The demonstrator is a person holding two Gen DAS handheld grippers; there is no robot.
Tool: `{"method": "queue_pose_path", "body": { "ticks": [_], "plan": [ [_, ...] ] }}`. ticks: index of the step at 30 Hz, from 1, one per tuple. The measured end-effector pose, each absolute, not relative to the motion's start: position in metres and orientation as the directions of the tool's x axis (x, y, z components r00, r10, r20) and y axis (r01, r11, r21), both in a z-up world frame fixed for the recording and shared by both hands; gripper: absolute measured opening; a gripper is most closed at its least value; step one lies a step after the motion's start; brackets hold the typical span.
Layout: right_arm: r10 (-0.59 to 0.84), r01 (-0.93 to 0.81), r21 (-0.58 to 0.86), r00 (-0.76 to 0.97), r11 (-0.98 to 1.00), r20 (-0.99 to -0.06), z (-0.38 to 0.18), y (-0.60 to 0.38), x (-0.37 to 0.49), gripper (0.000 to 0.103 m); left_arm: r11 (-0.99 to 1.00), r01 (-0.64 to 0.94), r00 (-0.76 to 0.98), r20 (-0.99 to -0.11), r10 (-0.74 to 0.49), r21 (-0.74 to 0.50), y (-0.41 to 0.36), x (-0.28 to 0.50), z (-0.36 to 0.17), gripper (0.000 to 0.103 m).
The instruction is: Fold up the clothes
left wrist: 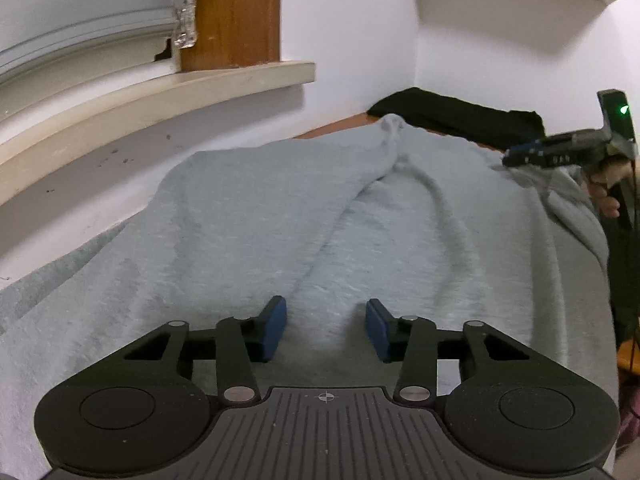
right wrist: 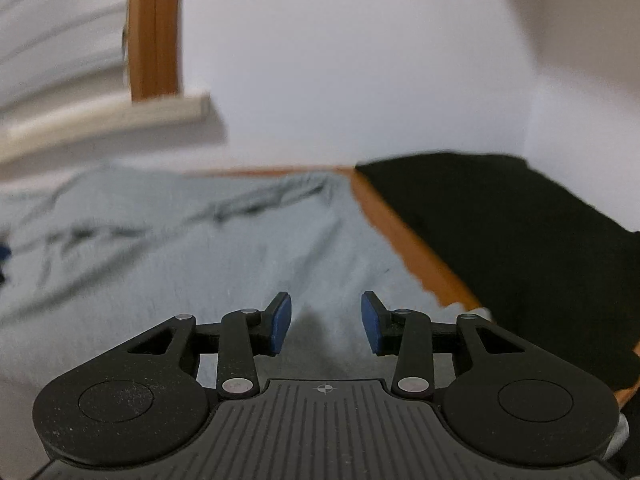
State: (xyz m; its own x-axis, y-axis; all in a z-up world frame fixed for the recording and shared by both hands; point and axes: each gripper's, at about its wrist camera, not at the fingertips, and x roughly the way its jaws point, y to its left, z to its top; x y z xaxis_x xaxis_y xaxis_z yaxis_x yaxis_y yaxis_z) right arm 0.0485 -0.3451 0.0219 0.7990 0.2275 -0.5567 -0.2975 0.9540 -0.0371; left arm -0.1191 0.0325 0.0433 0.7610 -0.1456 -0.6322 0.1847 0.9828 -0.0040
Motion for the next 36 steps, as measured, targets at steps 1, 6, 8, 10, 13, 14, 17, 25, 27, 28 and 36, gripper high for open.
{"method": "queue_pose_path", "body": {
  "ticks": [1, 6, 8, 10, 13, 14, 17, 25, 27, 28, 36],
  "plan": [
    [0.229, -0.301, -0.033, 0.789, 0.953, -0.57, 0.019, -0.345, 0.055, 0.04, 0.986, 0.169, 0.767, -0.629, -0.122, 0.015, 0.034, -0.117, 0.043, 0.037],
    [0.254, -0.314, 0.002, 0.763, 0.949, -0.595, 0.017, -0.346, 0.08, 0.044, 0.991, 0.132, 0.781, -0.619, -0.085, 0.03, 0.047, -0.109, 0.043, 0.038],
    [0.254, -0.324, -0.002, 0.749, 0.946, -0.612, 0.017, -0.339, 0.091, 0.044, 0.992, 0.125, 0.782, -0.619, -0.081, 0.028, 0.052, -0.103, 0.043, 0.038],
    [0.257, -0.335, -0.008, 0.738, 0.942, -0.623, 0.018, -0.337, 0.098, 0.045, 0.993, 0.118, 0.782, -0.618, -0.077, 0.026, 0.057, -0.098, 0.044, 0.038],
    [0.265, -0.349, -0.009, 0.728, 0.937, -0.632, 0.018, -0.337, 0.111, 0.045, 0.994, 0.111, 0.782, -0.618, -0.074, 0.022, 0.066, -0.09, 0.044, 0.038],
    [0.267, -0.352, -0.008, 0.726, 0.936, -0.634, 0.018, -0.337, 0.116, 0.045, 0.994, 0.11, 0.782, -0.619, -0.074, 0.02, 0.07, -0.088, 0.044, 0.038],
    [0.274, -0.36, -0.008, 0.723, 0.933, -0.635, 0.019, -0.335, 0.129, 0.045, 0.995, 0.098, 0.783, -0.619, -0.063, 0.022, 0.082, -0.077, 0.045, 0.039],
    [0.29, -0.369, -0.004, 0.736, 0.929, -0.612, 0.017, -0.327, 0.157, 0.046, 0.997, 0.072, 0.784, -0.619, -0.039, 0.027, 0.111, -0.041, 0.045, 0.039],
    [0.294, -0.371, -0.002, 0.74, 0.929, -0.605, 0.016, -0.326, 0.161, 0.046, 0.997, 0.071, 0.784, -0.619, -0.038, 0.029, 0.115, -0.035, 0.045, 0.039],
    [0.297, -0.372, -0.001, 0.742, 0.928, -0.602, 0.016, -0.326, 0.163, 0.046, 0.997, 0.071, 0.784, -0.619, -0.038, 0.03, 0.116, -0.031, 0.045, 0.039],
    [0.31, -0.379, 0.006, 0.75, 0.926, -0.584, 0.015, -0.324, 0.172, 0.047, 0.997, 0.071, 0.786, -0.618, -0.033, 0.037, 0.12, -0.025, 0.044, 0.04]
  ]
}}
